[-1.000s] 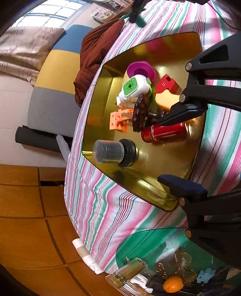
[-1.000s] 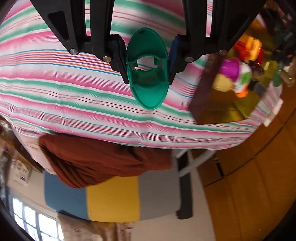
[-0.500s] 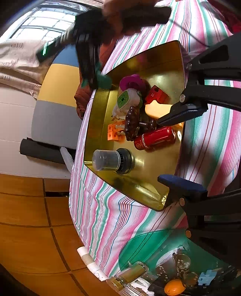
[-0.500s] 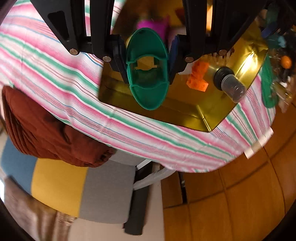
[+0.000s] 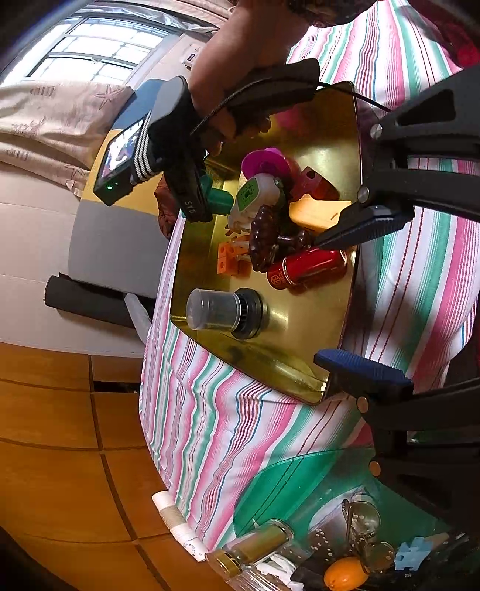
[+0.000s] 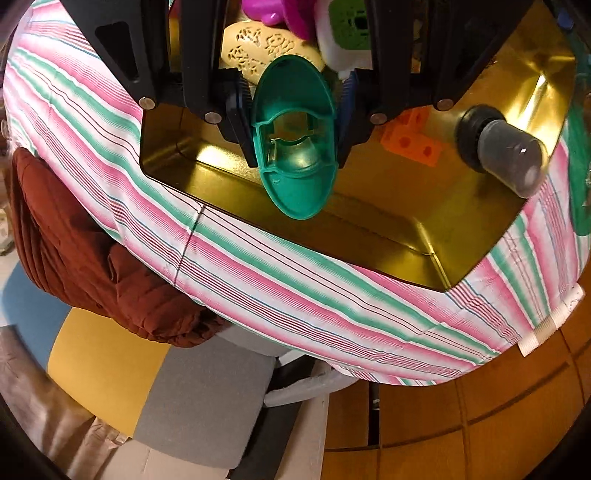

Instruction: Organize rigid objects

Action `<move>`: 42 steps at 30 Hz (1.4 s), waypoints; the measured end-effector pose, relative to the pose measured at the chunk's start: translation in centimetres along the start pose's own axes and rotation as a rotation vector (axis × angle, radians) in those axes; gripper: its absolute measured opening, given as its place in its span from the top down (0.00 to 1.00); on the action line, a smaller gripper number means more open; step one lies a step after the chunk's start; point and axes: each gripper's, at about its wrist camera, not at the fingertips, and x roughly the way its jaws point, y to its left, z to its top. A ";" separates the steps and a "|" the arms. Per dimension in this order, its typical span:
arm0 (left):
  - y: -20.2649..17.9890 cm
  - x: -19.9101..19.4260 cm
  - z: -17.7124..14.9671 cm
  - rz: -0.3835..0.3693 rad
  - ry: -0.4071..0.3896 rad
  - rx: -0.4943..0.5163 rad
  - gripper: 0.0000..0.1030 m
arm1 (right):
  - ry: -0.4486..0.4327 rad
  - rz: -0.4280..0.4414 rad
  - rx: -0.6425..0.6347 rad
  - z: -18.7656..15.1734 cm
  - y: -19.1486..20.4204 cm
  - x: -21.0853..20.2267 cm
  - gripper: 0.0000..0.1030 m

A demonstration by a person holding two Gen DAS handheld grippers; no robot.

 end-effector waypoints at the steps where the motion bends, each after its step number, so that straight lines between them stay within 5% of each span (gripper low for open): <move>1: -0.1 0.0 0.0 0.001 0.000 0.003 0.45 | -0.003 0.005 0.008 -0.1 -0.2 0.1 0.60; 9: -0.4 -0.1 -0.2 0.005 0.013 -0.012 0.44 | -0.043 0.058 0.072 -1.5 -1.1 -2.0 0.42; 24: -0.2 -2.3 0.8 0.091 -0.002 -0.022 0.44 | -0.146 0.139 0.205 -8.2 -1.4 -9.2 0.28; 36: 1.1 -3.6 2.4 0.148 -0.001 -0.049 0.44 | -0.086 0.112 0.221 -12.8 1.5 -11.8 0.19; 42: 0.6 -4.2 2.6 0.154 -0.025 -0.051 0.44 | -0.108 0.066 0.237 -13.8 2.2 -13.6 0.04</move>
